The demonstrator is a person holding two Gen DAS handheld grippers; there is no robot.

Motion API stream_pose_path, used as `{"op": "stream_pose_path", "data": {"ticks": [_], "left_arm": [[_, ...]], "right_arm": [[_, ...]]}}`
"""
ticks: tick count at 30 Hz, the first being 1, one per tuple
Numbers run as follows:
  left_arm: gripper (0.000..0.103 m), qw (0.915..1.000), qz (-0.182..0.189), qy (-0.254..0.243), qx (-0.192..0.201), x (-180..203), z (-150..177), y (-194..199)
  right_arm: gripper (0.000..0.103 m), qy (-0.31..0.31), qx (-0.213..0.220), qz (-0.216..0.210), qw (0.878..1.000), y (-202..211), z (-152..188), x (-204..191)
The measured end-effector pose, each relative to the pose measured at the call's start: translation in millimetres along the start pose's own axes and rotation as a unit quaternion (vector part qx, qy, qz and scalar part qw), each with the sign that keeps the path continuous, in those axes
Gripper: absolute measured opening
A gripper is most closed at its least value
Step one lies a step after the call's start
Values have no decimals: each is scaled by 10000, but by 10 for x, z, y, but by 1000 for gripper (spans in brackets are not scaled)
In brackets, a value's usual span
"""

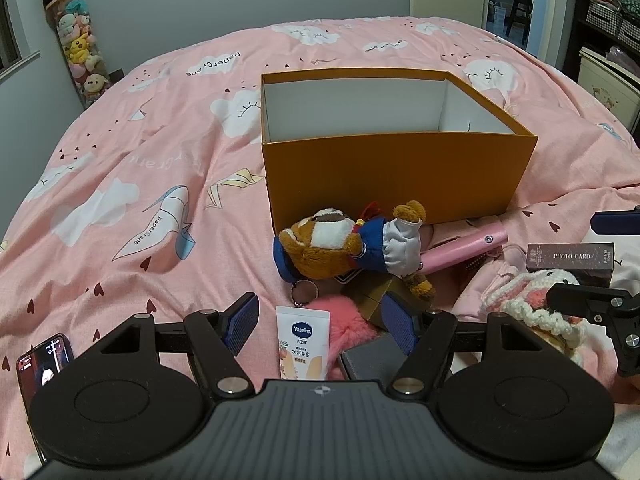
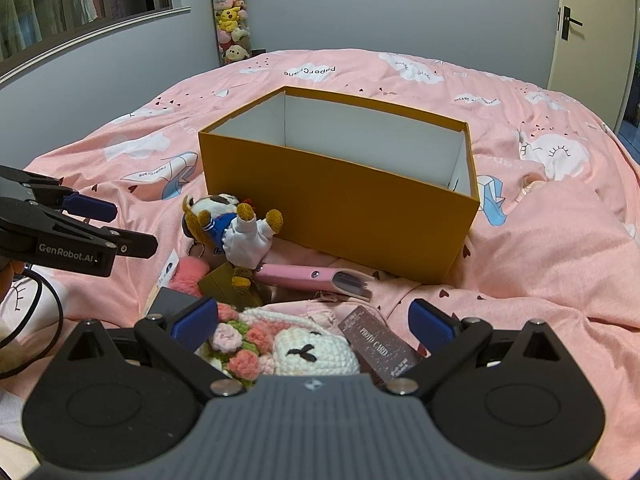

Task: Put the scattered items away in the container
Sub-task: 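Move the left tool toward the crocheted bunny while the right tool approaches the red card box, then grasp the crocheted bunny with the left tool while the right tool grasps the red card box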

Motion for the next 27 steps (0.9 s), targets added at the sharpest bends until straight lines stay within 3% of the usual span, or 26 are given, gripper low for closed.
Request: {"op": "stream_pose_path", "data": {"ticks": [20, 27], "left_arm": [[81, 10000, 91, -17, 13, 61, -12, 16], [81, 9979, 607, -230, 49, 241, -41, 82]], "right_arm": [[101, 17, 14, 0, 10000, 16, 5, 13], [84, 95, -67, -42, 9999, 103, 15, 116]]}}
Point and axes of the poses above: each gripper's, at about its wrist camera, not at the fingertips, and y roughly against the way its jaws point, x to its right, z to its underside, the point moved 7 cm from there along -y, roughly the way its jaws point, and after that the axes turned 11 degrees about z, right-handed, at the moved point
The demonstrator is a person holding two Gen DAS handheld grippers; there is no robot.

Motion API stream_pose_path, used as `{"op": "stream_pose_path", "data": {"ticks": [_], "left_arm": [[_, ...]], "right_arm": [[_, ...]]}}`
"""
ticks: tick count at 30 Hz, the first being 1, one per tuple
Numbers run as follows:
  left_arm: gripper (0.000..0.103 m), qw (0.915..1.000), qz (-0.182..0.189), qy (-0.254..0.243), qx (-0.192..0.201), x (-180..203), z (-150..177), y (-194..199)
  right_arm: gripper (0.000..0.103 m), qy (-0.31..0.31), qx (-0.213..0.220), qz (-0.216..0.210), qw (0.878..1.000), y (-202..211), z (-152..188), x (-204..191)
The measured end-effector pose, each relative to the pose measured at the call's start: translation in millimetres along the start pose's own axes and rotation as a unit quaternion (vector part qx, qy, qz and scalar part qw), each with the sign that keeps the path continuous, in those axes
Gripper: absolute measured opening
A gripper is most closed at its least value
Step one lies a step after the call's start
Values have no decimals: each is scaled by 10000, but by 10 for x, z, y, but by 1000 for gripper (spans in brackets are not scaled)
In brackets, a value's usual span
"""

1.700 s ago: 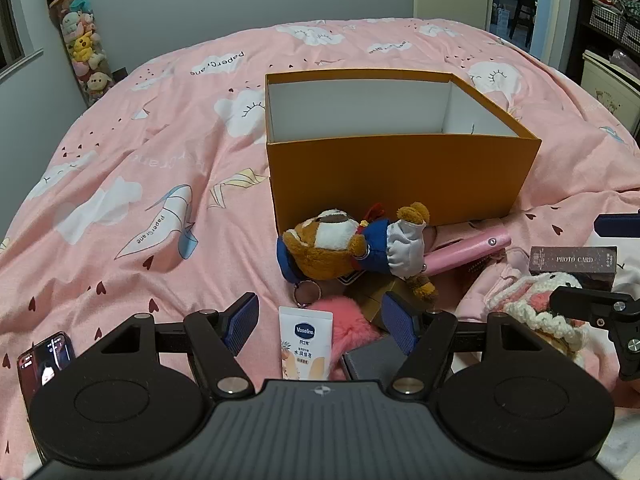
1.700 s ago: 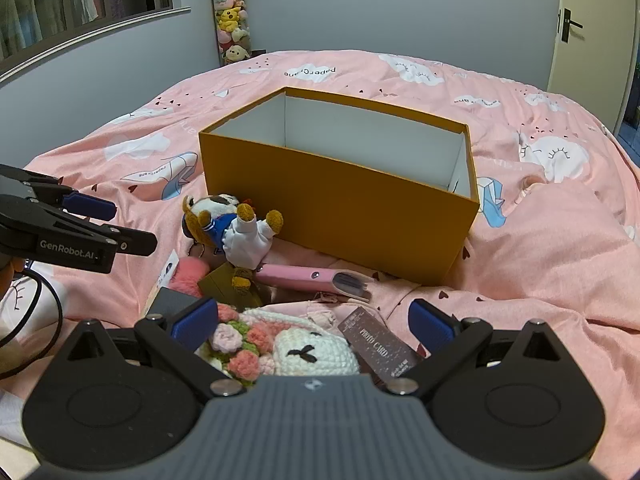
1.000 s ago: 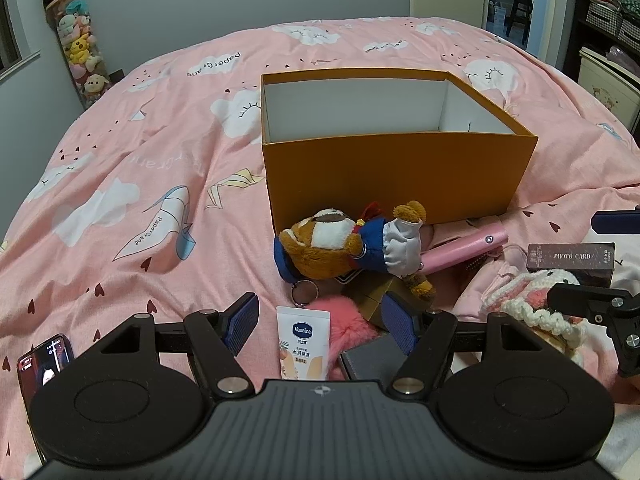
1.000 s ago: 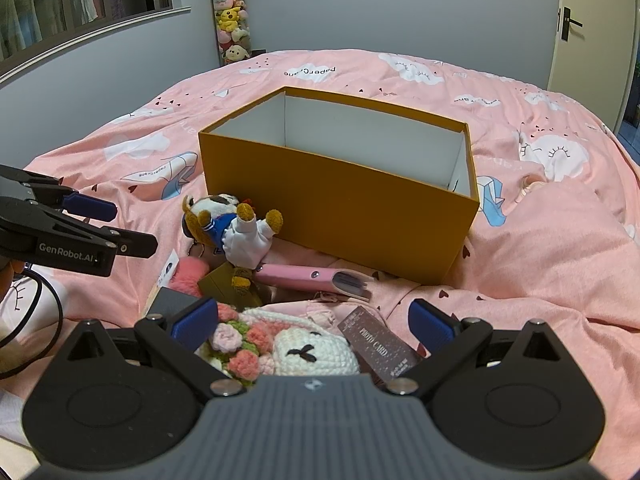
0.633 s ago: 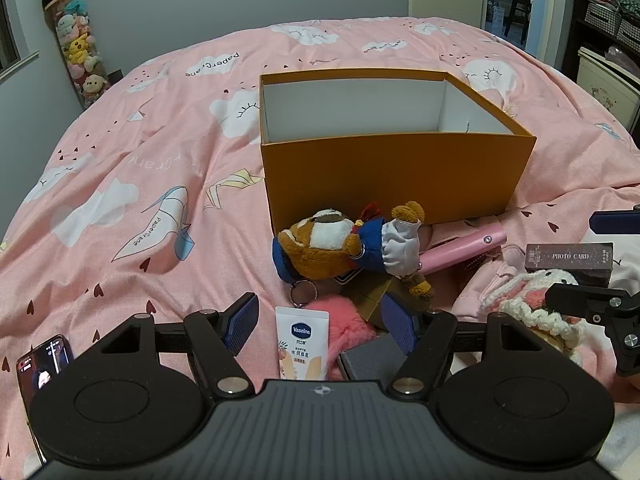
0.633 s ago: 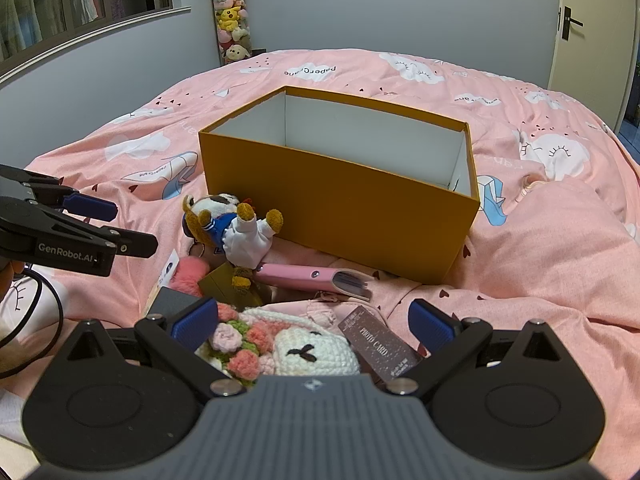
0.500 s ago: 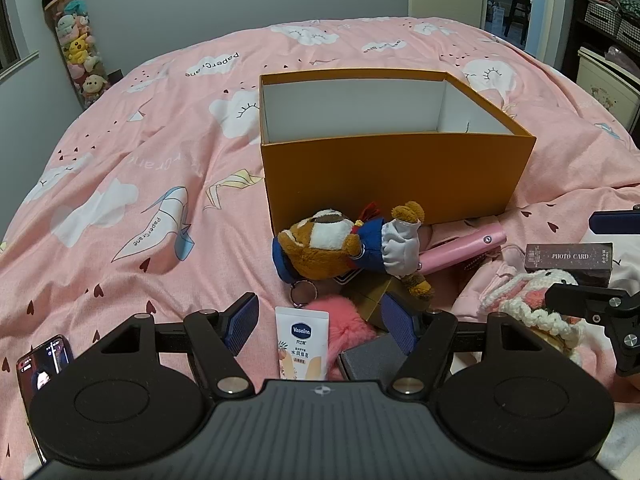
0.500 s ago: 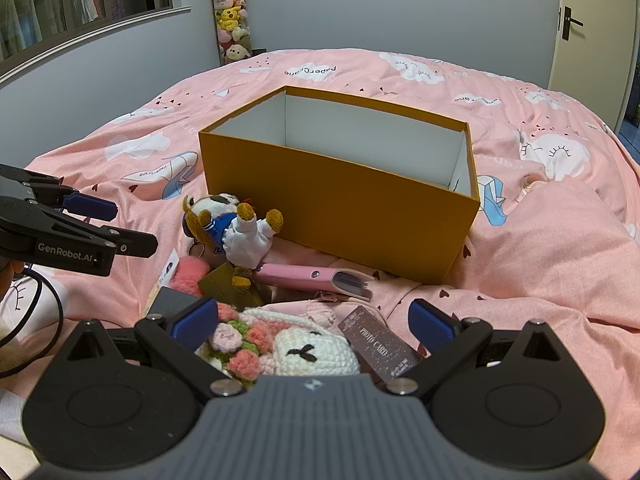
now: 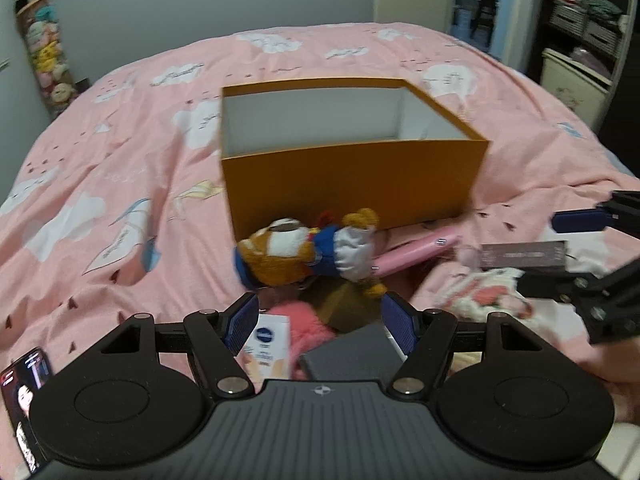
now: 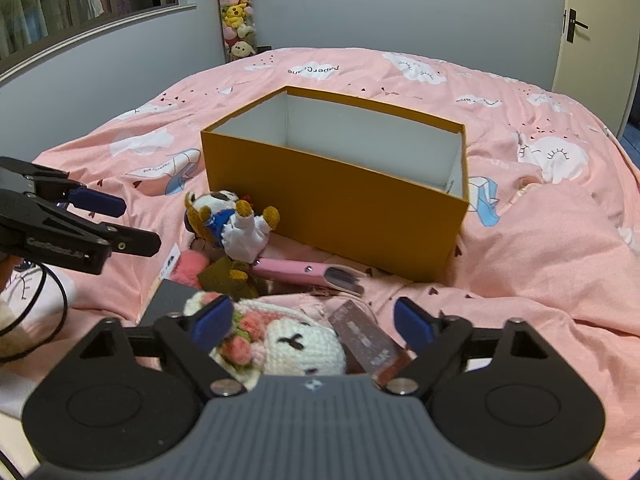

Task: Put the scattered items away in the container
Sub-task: 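Grasp the crocheted bunny with the left tool while the right tool grasps the red card box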

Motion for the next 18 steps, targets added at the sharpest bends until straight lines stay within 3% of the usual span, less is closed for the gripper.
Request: {"op": "stream_pose_path", "data": {"ticks": [10, 18], "left_arm": [[81, 9940, 970, -506, -1, 464, -58, 26], [81, 9837, 1417, -972, -530, 778, 9, -171]], "right_arm": [[73, 96, -241, 60, 9996, 81, 110, 171], [65, 424, -353, 156, 9984, 79, 184, 259]]}}
Point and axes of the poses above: each gripper's, at about its wrist camera, not at the fingertips, and y roughly against the way its jaws point, x to its right, z to its underside, the point moved 7 cm from there along -y, roughly the way its jaws point, and after that the axes turned 11 degrees about z, right-handed, at the moved point
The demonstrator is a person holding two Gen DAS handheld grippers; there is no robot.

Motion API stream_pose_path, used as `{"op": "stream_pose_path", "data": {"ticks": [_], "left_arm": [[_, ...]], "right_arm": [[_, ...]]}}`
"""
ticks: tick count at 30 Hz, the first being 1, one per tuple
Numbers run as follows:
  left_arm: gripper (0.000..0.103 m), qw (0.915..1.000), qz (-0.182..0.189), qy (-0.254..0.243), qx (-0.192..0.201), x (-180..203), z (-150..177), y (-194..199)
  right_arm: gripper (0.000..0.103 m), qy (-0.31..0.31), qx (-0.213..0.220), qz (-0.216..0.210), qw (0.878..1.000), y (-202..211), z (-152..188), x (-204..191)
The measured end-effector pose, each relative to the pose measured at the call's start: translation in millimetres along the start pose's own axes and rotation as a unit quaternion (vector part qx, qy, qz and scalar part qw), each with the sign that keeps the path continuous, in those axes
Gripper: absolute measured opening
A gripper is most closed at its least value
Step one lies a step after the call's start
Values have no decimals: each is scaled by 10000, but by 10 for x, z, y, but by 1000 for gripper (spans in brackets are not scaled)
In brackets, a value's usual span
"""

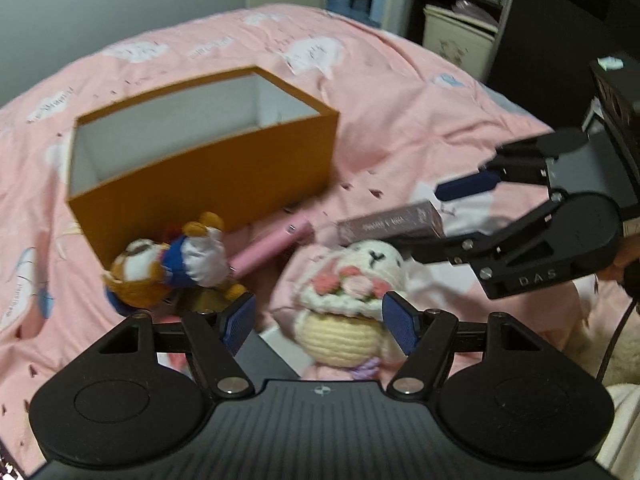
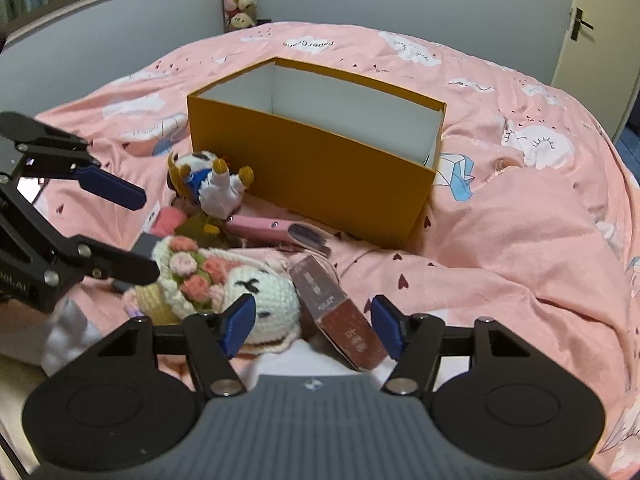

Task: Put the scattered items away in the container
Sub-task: 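Grasp the crocheted bunny with the left tool while the right tool grasps the red card box, then carry both items over the box and release them inside with both tools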

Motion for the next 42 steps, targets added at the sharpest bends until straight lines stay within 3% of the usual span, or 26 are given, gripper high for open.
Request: {"op": "stream_pose_path", "data": {"ticks": [5, 10, 14, 23, 28, 34, 42], "left_arm": [[81, 9988, 310, 117, -361, 6, 38, -179], [81, 9970, 502, 398, -441, -47, 25, -296], [71, 9946, 679, 607, -497, -48, 42, -370], [59, 9954, 609, 662, -343, -55, 49, -331], [57, 9959, 545, 705, -183, -77, 28, -215], [57, 9955, 492, 786, 185, -135, -91, 62], [57, 9934, -77, 783, 838, -416, -436, 515]], "right_arm": [[59, 269, -128, 30, 9996, -60, 42, 27], [51, 463, -155, 63, 9988, -131, 50, 40], [46, 596, -182, 73, 9980, -179, 48, 54], [37, 715, -132, 49, 9973, -220, 67, 42], [26, 728, -25, 94, 9973, -161, 6, 68], [25, 753, 174, -41, 9970, -34, -161, 75], [25, 697, 939, -93, 9931, 189, -715, 114]]}}
Point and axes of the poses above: each gripper's, at about its wrist camera, not at the fingertips, and y roughly against the way its jaws point, x to its right, z to its underside, the point moved 7 cm from there along -y, roughly the way its jaws point, and after that the axes turned 11 degrees about z, right-handed, at the moved point
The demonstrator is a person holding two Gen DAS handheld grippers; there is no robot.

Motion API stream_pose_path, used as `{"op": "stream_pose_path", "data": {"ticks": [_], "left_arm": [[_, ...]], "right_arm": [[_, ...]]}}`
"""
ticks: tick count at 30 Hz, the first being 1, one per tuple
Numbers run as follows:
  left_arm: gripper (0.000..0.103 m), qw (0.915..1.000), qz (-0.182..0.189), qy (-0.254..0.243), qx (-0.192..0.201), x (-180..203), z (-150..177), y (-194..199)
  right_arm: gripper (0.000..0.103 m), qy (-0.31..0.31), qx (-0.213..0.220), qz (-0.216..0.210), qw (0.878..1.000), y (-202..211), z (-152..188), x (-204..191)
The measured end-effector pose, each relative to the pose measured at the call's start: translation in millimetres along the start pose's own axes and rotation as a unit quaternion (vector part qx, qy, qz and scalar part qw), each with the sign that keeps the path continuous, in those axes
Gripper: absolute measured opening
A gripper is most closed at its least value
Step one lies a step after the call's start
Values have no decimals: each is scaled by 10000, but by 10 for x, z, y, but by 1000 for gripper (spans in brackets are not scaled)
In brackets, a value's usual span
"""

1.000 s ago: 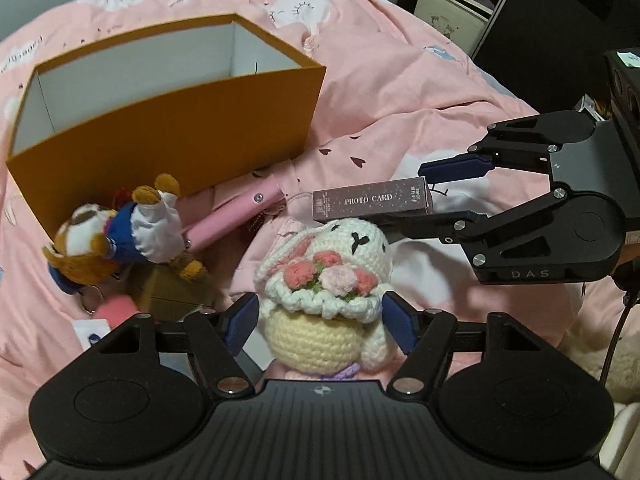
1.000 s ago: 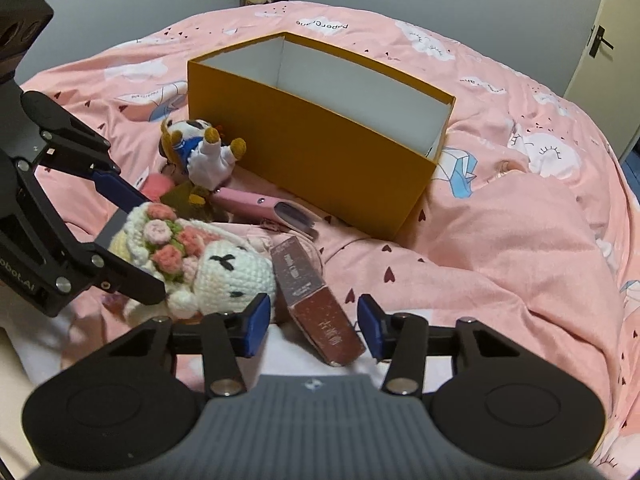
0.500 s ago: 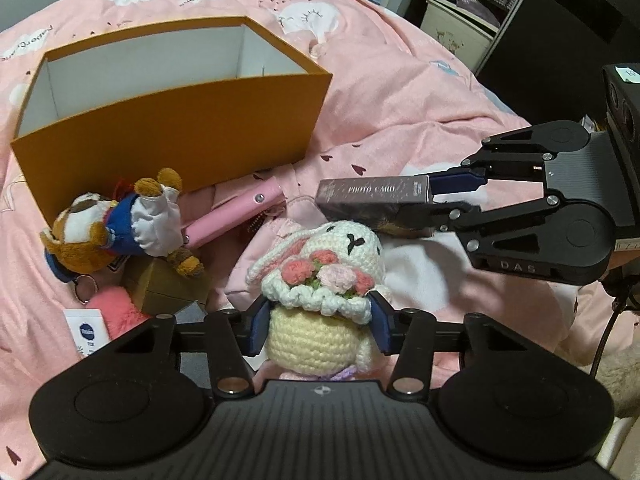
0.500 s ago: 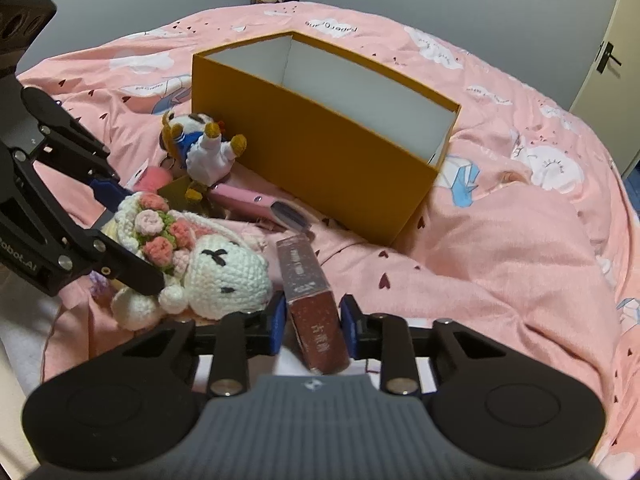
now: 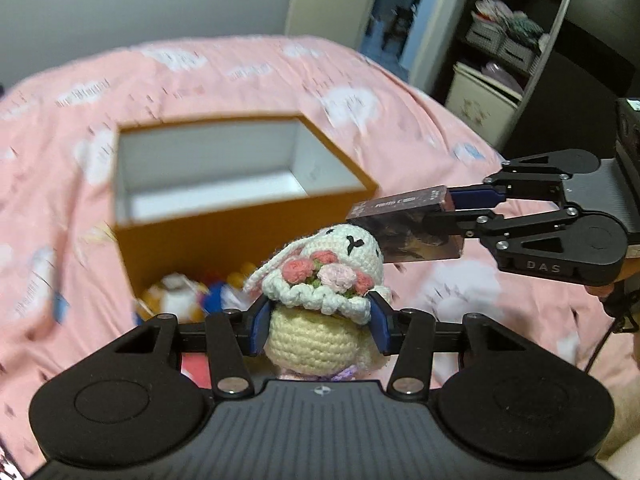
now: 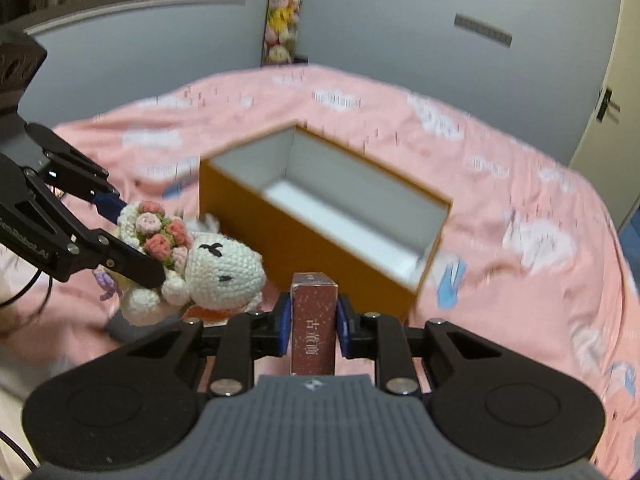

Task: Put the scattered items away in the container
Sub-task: 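Carry both items over the box and release them inside with both tools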

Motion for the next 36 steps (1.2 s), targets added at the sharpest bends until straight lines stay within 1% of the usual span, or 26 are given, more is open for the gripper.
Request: {"op": "stream_pose_path", "data": {"ticks": [2, 6, 9, 12, 14, 17, 21, 23, 25, 29, 36], "left_arm": [[57, 9996, -218, -80, 184, -62, -145, 78], [57, 9976, -476, -149, 487, -203, -460, 163], [57, 9950, -739, -169, 657, -355, -669, 139], [57, 9930, -937, -105, 710, -522, -825, 35], [57, 9928, -1001, -19, 666, -625, -868, -92], [57, 9913, -1211, 80, 515, -814, -926, -325], [57, 9897, -1392, 291, 179, -1059, -873, -609], [57, 9885, -1469, 353, 100, -1140, -826, -694], [57, 9868, -1581, 341, 7, -1176, -807, -769], [57, 9830, -1772, 371, -297, -1244, -769, -933], [57, 9739, -2084, 476, -758, -1351, -663, -1118]], "right_arm": [[25, 12, 247, 23, 9997, -17, -184, 17], [25, -115, 564, 19, 9983, -143, -537, 82], [25, -283, 650, 9, 9975, -335, -758, 133], [25, -567, 583, -35, 9967, -604, -909, 191], [25, -810, 433, -111, 9957, -824, -961, 221], [25, -1306, 11, -385, 9907, -1213, -957, 231], [25, -1963, -636, -804, 9752, -1684, -829, 207], [25, -2244, -909, -966, 9654, -1872, -746, 188], [25, -2434, -1091, -1085, 9576, -1983, -662, 165], [25, -2648, -1355, -1314, 9457, -2116, -565, 95], [25, -2900, -1693, -1589, 9284, -2295, -461, 62]]}}
Point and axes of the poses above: each gripper's, at about its wrist camera, not at the fingertips, and y roughly against the way its jaws point, x to its right, z to its underside, the point moved 7 cm from there along -y, roughly the way its jaws point, and after that the axes turned 11 degrees about z, right-handed, at the moved point
